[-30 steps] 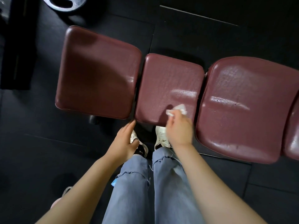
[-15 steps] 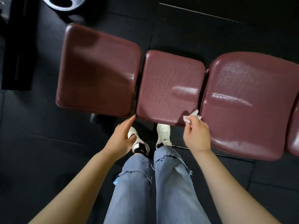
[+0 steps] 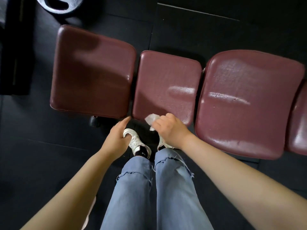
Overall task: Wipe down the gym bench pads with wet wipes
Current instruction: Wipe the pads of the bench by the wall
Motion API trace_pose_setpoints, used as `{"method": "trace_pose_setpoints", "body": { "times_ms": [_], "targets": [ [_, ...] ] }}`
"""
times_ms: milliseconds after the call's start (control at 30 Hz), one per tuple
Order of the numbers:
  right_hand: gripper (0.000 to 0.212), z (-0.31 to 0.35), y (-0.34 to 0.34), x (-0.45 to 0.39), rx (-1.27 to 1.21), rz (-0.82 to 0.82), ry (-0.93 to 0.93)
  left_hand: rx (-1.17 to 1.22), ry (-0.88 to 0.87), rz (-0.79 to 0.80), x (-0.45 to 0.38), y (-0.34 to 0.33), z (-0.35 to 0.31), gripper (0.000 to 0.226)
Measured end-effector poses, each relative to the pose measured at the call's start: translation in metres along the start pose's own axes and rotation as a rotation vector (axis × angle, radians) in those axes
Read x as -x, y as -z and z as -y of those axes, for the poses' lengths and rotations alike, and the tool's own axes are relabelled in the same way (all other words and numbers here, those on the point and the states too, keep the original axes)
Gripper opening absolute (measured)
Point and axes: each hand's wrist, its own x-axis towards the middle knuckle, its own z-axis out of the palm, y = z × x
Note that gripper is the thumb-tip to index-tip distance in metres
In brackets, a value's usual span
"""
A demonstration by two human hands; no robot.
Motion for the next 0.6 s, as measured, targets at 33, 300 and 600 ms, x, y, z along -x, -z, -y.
{"method": "trace_pose_setpoints", "body": {
  "times_ms": [33, 300, 600],
  "targets": [
    [0.036, -0.007, 0.0, 0.013, 0.023, 0.03, -0.008, -0.002, -0.001, 0.0, 0.001, -0.001, -0.003, 0.066],
    [0.045, -0.033, 0.019, 0.077, 0.023, 0.17, -0.274, -0.04, 0.022, -0.041, 0.01, -0.005, -0.026, 0.066],
    [0.019, -0.017, 0.053, 0.083, -0.257, 0.19, -0.71, -0.14, -0.044, -0.039, 0.025, -0.008, -0.077, 0.068]
  ]
}}
